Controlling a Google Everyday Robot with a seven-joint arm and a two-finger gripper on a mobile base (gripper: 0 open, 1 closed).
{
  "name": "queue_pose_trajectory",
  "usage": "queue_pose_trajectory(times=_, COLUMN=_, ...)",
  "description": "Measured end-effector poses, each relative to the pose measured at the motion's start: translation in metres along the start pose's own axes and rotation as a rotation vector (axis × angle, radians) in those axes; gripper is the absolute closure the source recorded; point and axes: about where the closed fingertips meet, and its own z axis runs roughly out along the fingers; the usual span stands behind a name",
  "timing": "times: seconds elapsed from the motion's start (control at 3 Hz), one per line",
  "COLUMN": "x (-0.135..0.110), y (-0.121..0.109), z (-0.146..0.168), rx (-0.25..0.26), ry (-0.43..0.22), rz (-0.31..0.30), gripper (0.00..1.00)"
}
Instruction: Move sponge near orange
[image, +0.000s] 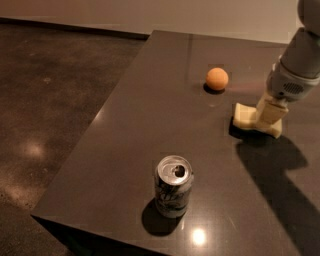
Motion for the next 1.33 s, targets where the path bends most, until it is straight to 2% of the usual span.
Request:
queue_pose_trajectory(times=0.33, x=-0.018, y=-0.029, z=0.006, rx=0.032, ry=0.015, rz=0.02, gripper=1.0)
queue_pose_trajectory(times=0.67, x=-0.022, y=-0.049, z=0.011, rx=0.051, ry=0.04, rz=0.037, gripper=0.97)
queue_pose_trajectory(times=1.33, x=-0.028, y=-0.065, z=0.015, rx=0.058, ry=0.038, rz=0.06, gripper=0.51)
